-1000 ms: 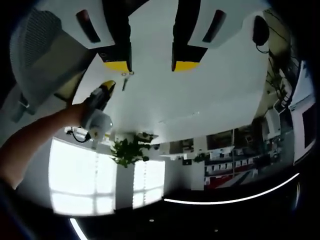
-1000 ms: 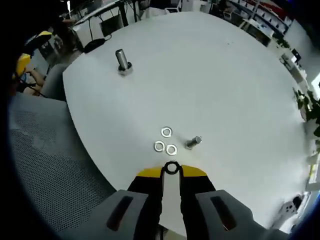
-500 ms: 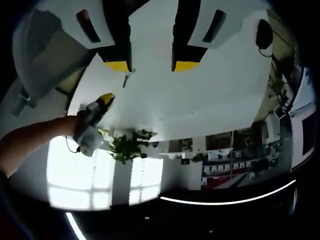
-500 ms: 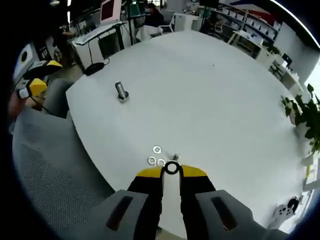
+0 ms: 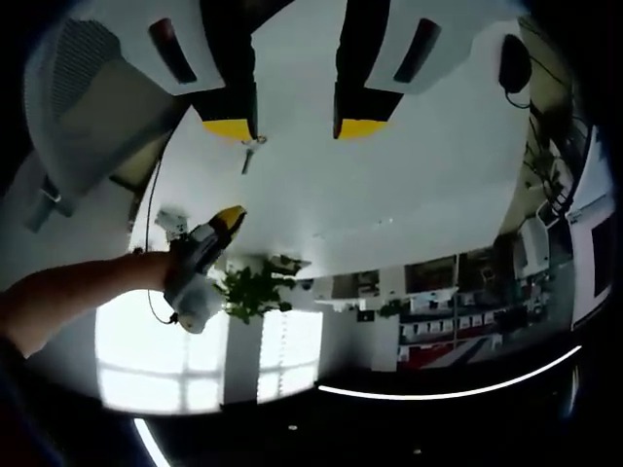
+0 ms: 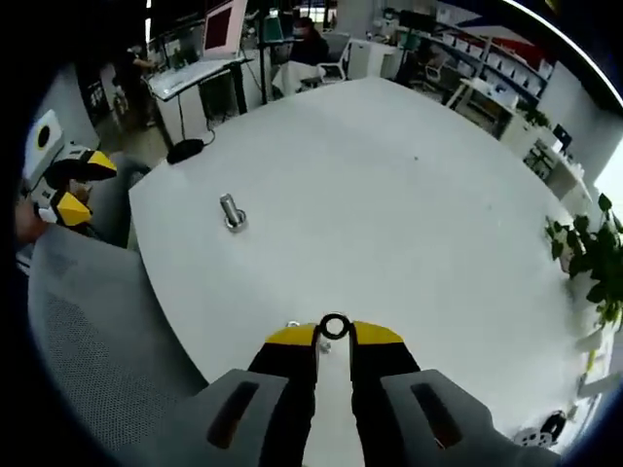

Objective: Place the washer onto the threaded stud by aligning its center hole with the stud, sliding it down to the base, and recovering from edge contact or off-axis alignment until the washer reaches the visible bottom stop.

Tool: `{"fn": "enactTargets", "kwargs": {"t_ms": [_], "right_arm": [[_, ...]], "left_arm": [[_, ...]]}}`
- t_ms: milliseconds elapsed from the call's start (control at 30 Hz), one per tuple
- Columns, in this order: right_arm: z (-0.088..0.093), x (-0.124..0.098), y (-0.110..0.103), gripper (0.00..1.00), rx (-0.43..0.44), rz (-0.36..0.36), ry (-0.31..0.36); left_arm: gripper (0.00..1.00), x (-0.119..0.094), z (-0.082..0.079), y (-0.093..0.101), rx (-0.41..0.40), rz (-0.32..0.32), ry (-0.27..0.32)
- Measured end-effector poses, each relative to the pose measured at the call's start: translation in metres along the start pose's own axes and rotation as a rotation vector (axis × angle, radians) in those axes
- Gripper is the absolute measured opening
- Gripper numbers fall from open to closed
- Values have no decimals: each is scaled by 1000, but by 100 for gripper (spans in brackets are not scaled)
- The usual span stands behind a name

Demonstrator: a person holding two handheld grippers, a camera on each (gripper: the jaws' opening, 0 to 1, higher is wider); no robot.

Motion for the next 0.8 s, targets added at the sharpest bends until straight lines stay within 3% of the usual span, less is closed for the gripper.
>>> {"fn": "enactTargets", "kwargs": {"t_ms": [200, 533, 800], "right_arm": [[4, 11, 2, 14, -16, -16, -34], [29, 41, -14, 14, -201, -85, -186], [41, 52, -11, 14, -180, -84, -212]], "left_arm": [[29, 0, 1, -5, -33, -11, -4], [28, 0, 3, -4, -28, -15, -12], [28, 0, 4, -6, -39, -24, -14]]}}
Point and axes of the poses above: the point that each gripper's makers call its tool centre point, and the gripper's own axes: x roughly forward along the fingers, y roughly to its right, z roughly out of its underside, the point moved 6 cm from there along -x, roughly backward along the fingers, and after that the axes turned 1 degree about x, right-handed, at the moved point
